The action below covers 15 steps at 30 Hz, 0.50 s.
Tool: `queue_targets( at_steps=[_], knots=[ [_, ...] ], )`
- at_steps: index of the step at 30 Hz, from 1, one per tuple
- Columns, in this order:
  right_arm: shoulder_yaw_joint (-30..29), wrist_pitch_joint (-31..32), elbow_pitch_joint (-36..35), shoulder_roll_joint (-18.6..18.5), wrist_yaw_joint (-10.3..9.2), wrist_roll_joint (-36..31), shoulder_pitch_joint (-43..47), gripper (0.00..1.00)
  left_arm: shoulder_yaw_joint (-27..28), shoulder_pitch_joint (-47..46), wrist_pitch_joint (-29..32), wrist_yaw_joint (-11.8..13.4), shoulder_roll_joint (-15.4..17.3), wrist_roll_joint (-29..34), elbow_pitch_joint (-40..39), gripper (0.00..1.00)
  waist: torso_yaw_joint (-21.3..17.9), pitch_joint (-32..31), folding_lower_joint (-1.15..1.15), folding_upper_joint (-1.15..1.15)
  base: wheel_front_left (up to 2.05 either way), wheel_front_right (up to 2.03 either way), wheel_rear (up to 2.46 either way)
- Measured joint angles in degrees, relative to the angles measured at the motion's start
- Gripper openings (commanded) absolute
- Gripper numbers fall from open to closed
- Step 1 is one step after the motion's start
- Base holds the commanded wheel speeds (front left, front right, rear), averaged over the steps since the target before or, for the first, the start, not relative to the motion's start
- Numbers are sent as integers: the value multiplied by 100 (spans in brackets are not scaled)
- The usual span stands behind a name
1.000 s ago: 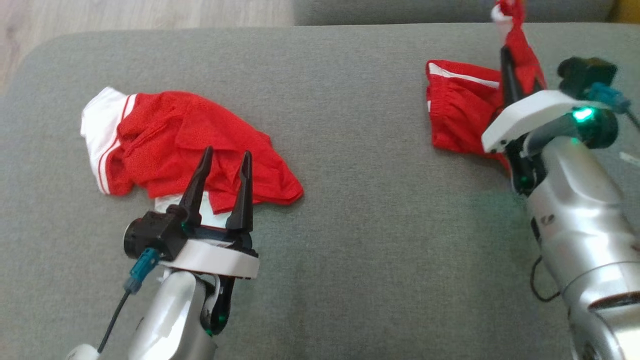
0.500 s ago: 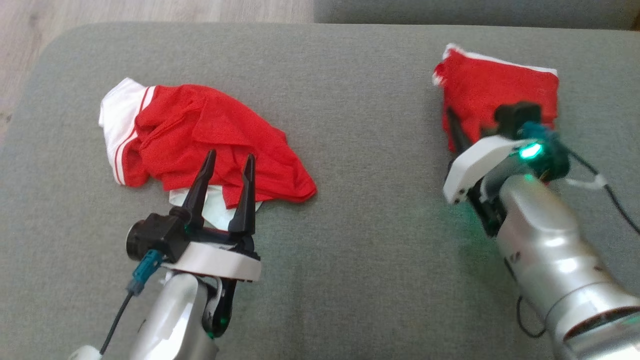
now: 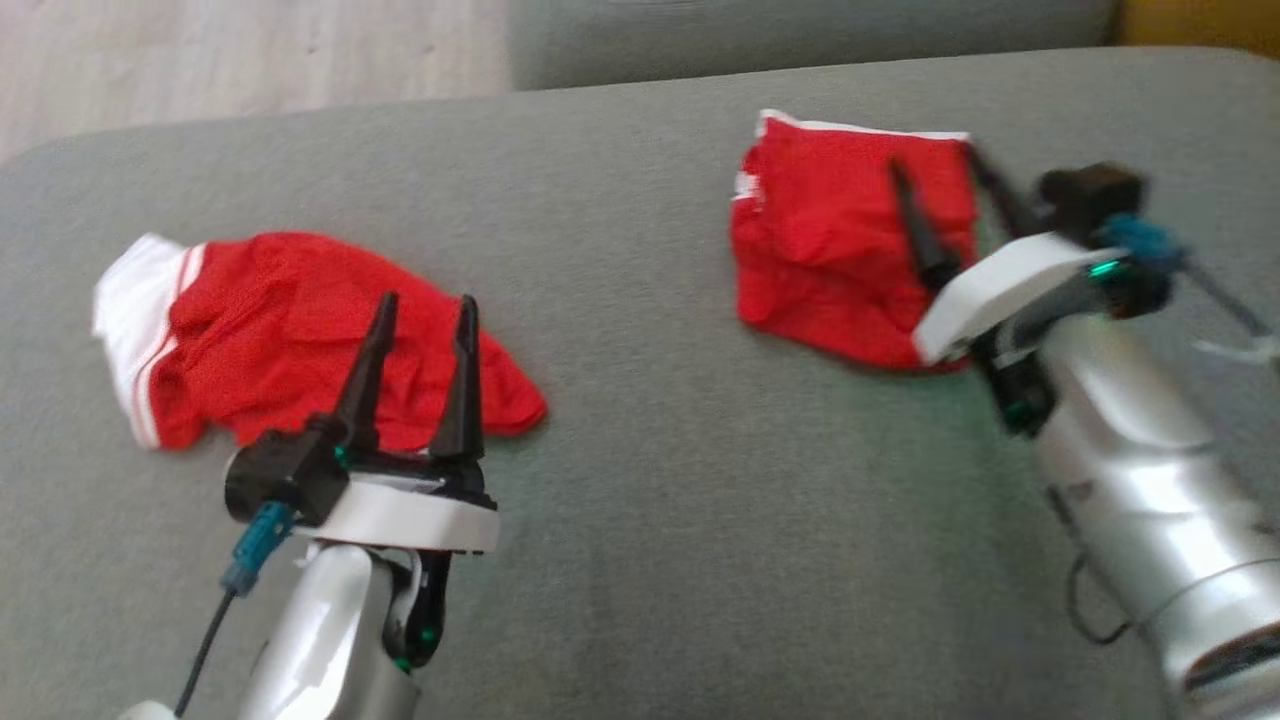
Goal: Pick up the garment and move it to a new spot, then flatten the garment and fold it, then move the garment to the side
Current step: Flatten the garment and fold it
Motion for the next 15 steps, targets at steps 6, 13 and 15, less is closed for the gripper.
queue_targets(
  at_steps=[6,13,15],
  knots=[
    [-521,-7,-706,-458,0,-77,50,100,147,-1,0,-1,0,14,-159,100,-384,-89,0,0,0,0,0],
    [-1803,-18,-1827,-372,0,-1090,913,100,298,-3,0,-2,0,59,-342,100,-826,-122,0,0,0,0,0],
    [-2163,-19,-2196,-163,0,-1485,1353,100,344,-3,0,-2,0,59,-376,100,-912,-119,0,0,0,0,0]
  ],
)
